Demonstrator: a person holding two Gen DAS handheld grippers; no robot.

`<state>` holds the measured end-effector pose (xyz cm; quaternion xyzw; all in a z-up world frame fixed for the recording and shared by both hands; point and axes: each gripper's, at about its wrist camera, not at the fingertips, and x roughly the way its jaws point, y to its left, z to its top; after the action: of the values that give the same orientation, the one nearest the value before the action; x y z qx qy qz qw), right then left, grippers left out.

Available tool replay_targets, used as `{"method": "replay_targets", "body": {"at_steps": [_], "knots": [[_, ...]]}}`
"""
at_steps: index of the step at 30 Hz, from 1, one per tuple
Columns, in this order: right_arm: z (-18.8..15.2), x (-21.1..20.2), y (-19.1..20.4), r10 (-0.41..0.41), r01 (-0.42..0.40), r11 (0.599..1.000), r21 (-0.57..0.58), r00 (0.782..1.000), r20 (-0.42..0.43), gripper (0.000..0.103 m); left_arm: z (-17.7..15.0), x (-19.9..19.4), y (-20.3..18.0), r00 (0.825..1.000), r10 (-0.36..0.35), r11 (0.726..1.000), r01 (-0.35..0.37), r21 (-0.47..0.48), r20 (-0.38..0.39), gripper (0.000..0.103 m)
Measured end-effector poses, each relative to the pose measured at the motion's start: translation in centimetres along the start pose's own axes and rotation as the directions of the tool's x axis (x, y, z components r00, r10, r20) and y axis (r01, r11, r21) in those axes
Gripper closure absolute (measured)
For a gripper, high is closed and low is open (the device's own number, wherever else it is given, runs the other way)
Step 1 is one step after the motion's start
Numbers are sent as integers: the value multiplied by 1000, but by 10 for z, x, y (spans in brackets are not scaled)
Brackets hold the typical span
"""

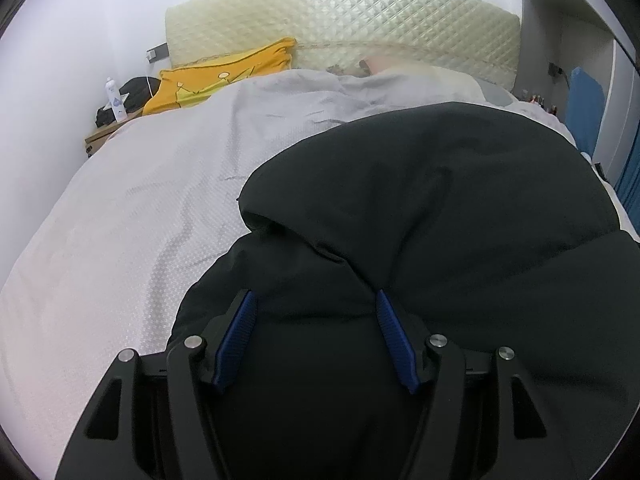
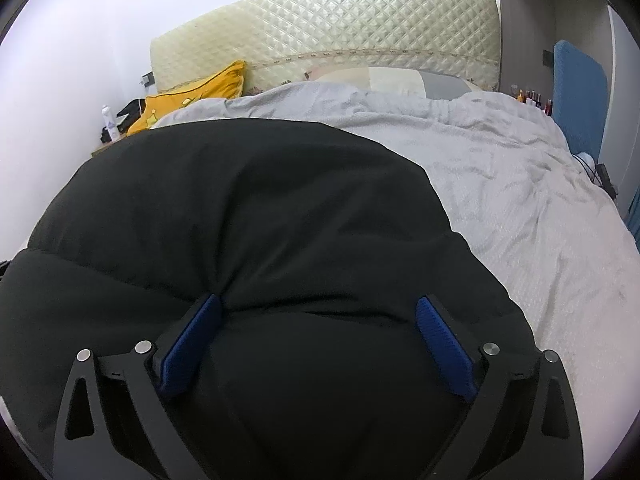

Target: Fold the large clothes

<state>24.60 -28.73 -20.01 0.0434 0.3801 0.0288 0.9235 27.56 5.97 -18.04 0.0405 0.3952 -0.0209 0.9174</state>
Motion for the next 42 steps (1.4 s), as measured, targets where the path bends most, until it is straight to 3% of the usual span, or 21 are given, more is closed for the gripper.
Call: {"method": "replay_targets", "body": {"at_steps": [6, 11, 16, 22, 26, 31, 37, 42], "knots": [[12, -23, -9, -12, 13, 997, 71, 1000, -20, 6, 17, -22, -2, 999, 2, 999, -4, -38, -50, 38], [40, -81, -10, -6, 0, 995, 99, 998, 61, 4, 50, -85, -13, 1000, -23, 998, 24, -66, 9, 38], [76, -169, -5, -4, -15, 995, 99, 980, 197, 1, 81, -172, -33, 993, -61, 995, 68, -70, 97, 38], [100, -292, 14, 16, -40, 997, 59, 935, 354, 0, 94, -277, -55, 975, -96, 994, 105, -37, 200, 38], [94, -356, 32, 42, -53, 999, 12, 902, 429, 0, 82, -342, -72, 954, -113, 993, 119, -5, 279, 37], [67, -417, 55, 85, -77, 996, -36, 864, 496, 0, 51, -397, -88, 927, -141, 989, 148, 8, 347, 34], [27, -446, 74, 115, -96, 993, -63, 834, 540, 0, 9, -435, -101, 904, -141, 989, 142, 26, 404, 34], [-3, -453, 79, 119, -109, 993, -50, 830, 545, 0, -24, -440, -109, 904, -131, 991, 126, 37, 408, 33]]}}
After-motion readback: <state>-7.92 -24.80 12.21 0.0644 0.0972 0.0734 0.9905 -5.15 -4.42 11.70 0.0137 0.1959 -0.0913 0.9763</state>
